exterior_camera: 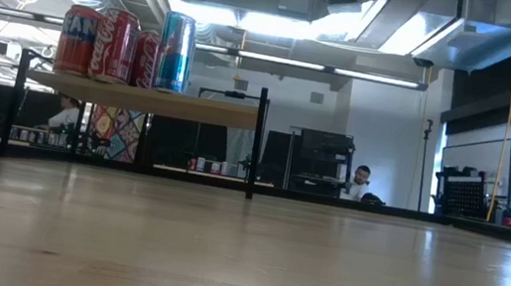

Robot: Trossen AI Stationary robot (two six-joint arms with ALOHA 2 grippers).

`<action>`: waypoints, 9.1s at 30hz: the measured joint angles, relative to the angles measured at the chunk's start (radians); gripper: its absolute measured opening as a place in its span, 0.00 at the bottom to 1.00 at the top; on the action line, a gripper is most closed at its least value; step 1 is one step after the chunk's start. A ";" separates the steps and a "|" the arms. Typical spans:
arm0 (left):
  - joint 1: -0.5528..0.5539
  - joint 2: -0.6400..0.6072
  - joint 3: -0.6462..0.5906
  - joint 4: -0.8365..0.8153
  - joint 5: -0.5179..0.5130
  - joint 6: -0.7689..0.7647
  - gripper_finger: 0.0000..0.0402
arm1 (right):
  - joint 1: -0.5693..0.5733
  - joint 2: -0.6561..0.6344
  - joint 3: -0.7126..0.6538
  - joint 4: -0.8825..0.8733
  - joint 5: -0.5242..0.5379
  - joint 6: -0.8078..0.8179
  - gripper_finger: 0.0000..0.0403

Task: Place canned beverage on shelf
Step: Put the top red-black soda can on the shelf

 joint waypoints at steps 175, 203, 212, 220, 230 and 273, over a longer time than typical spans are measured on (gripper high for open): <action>-0.676 0.744 -0.169 -0.088 -0.141 -0.703 0.84 | 0.628 -0.193 -1.197 0.415 0.222 0.359 0.95; -0.708 0.725 -0.168 -0.120 -0.215 -0.782 0.84 | 0.620 -0.163 -1.197 0.452 0.375 0.371 0.95; -0.696 0.726 -0.170 -0.227 -0.201 -0.783 0.84 | 0.650 -0.165 -1.196 0.457 0.308 0.396 0.95; -0.684 0.693 -0.169 -0.190 -0.220 -0.748 0.84 | 0.646 -0.165 -1.196 0.455 0.338 0.370 0.95; -0.684 0.687 -0.169 -0.195 -0.220 -0.746 0.84 | 0.646 -0.165 -1.196 0.451 0.335 0.368 0.95; -0.602 0.594 -0.229 -0.124 -0.125 -0.572 0.84 | 0.643 -0.164 -1.197 0.334 0.527 0.217 0.95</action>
